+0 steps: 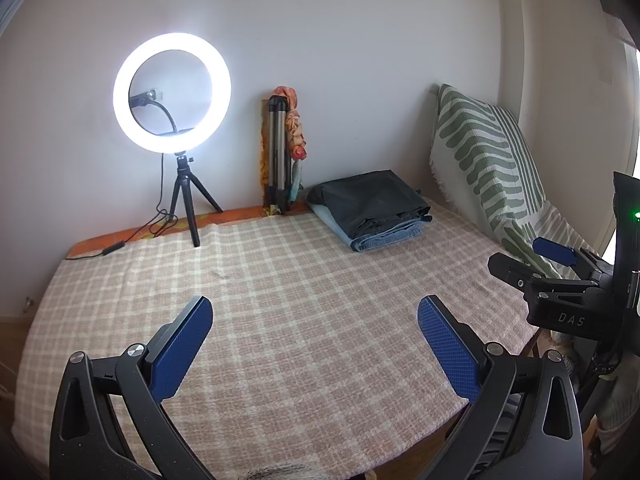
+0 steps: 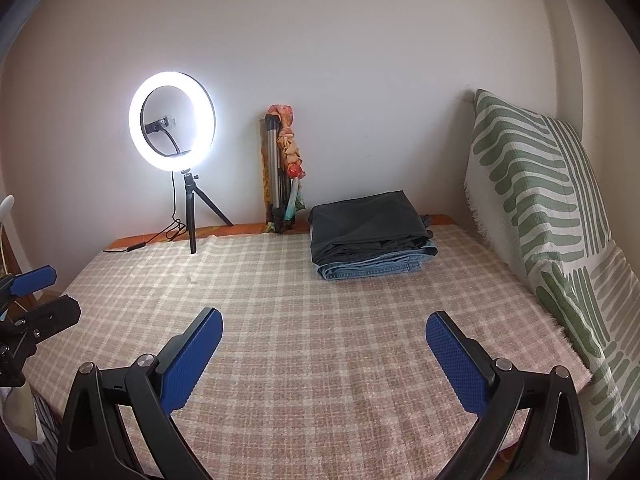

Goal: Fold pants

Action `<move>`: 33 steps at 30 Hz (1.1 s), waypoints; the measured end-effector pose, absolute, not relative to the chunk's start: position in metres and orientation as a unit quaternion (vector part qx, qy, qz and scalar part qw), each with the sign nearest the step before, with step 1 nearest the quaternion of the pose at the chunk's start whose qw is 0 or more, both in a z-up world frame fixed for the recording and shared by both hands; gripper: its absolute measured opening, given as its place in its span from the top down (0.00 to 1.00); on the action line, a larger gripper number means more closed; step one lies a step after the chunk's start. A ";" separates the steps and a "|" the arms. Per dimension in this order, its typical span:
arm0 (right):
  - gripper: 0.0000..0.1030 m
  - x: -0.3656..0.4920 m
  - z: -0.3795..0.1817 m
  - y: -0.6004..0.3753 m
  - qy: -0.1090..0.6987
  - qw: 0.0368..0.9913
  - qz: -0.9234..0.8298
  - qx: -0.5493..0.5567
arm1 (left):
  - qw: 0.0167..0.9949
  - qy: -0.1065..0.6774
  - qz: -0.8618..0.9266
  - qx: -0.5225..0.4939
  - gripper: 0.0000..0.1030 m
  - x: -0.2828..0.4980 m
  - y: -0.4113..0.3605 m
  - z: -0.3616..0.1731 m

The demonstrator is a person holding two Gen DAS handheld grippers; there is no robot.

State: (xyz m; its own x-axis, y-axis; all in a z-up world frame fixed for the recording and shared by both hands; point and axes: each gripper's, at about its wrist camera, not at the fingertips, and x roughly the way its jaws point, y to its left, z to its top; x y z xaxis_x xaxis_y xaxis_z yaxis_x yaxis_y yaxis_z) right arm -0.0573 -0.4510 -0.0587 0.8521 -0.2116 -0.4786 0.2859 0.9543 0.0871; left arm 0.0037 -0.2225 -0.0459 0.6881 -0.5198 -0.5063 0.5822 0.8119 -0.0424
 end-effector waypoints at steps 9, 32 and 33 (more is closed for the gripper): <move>0.00 -0.055 -0.059 -0.449 0.241 0.959 -0.127 0.078 | 0.918 0.255 -0.299 0.061 0.01 0.004 -0.222 -0.045; 0.00 -0.049 -0.066 -0.443 0.248 0.958 -0.123 0.081 | 0.920 0.260 -0.287 0.054 0.01 0.007 -0.222 -0.049; 0.00 -0.049 -0.067 -0.442 0.248 0.957 -0.123 0.081 | 0.921 0.256 -0.287 0.055 0.01 0.007 -0.221 -0.050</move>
